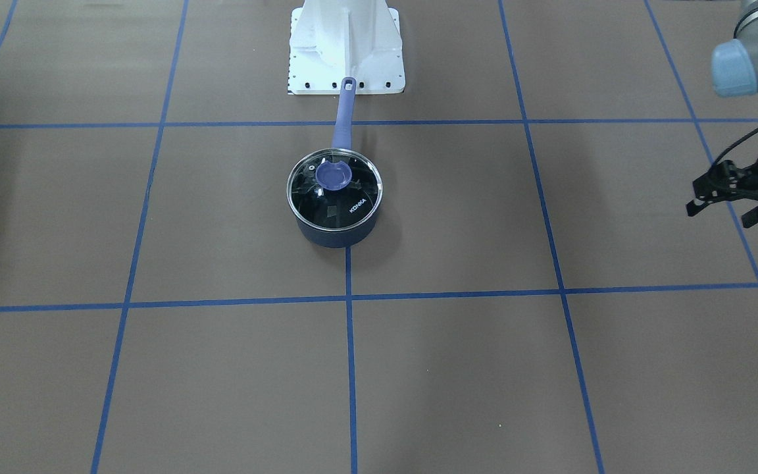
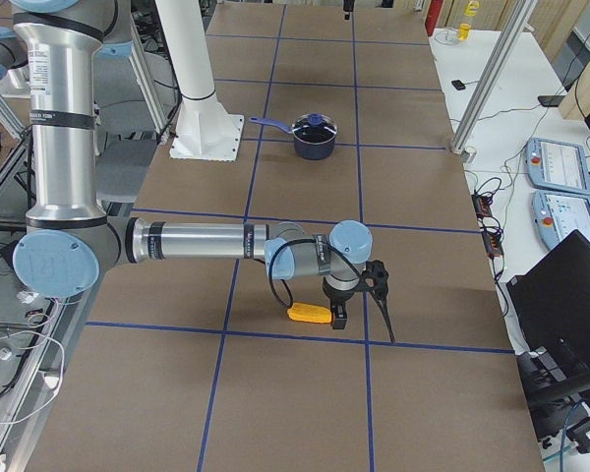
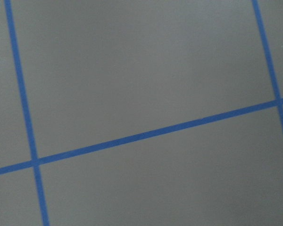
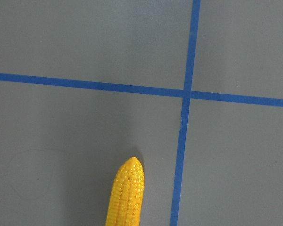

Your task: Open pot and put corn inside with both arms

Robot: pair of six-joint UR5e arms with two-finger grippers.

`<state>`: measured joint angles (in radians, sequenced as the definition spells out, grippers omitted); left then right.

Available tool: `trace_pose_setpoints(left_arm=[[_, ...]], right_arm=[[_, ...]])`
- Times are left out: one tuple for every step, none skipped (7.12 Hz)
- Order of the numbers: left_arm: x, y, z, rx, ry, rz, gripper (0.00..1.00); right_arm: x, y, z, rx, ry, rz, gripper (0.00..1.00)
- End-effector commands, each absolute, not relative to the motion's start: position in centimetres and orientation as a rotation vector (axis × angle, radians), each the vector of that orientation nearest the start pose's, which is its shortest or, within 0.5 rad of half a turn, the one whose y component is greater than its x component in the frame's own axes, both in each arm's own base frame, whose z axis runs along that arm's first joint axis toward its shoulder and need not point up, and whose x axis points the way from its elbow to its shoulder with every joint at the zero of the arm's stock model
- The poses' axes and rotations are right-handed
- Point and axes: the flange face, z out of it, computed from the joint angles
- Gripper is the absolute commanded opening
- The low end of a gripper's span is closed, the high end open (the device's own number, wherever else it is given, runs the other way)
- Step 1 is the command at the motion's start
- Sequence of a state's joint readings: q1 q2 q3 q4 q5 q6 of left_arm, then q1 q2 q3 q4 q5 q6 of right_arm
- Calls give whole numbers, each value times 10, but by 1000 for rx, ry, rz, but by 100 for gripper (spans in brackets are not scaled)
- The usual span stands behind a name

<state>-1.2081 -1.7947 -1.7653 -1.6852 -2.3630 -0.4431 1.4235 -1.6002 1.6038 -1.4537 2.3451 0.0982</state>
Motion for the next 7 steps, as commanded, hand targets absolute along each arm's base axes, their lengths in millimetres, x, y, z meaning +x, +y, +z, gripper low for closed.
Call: trace_pose_setpoints(left_arm=[[236, -556, 340, 100, 982, 75, 99], [268, -552, 317, 89, 967, 43, 99], [314, -549, 276, 86, 876, 14, 99], [373, -531, 209, 67, 753, 23, 99], [403, -512, 169, 45, 739, 28, 99], [424, -497, 146, 20, 772, -22, 99], [443, -487, 129, 25, 802, -3, 100]], right_arm=[[-14, -490, 646, 10, -786, -101, 100], [-17, -492, 644, 12, -787, -108, 100], [-20, -491, 644, 5, -794, -110, 100], [-20, -490, 646, 0, -789, -105, 100], [-20, -489, 648, -4, -785, -95, 100], [-20, -487, 650, -6, -784, -103, 100], [-19, -483, 653, -11, -785, -102, 100]])
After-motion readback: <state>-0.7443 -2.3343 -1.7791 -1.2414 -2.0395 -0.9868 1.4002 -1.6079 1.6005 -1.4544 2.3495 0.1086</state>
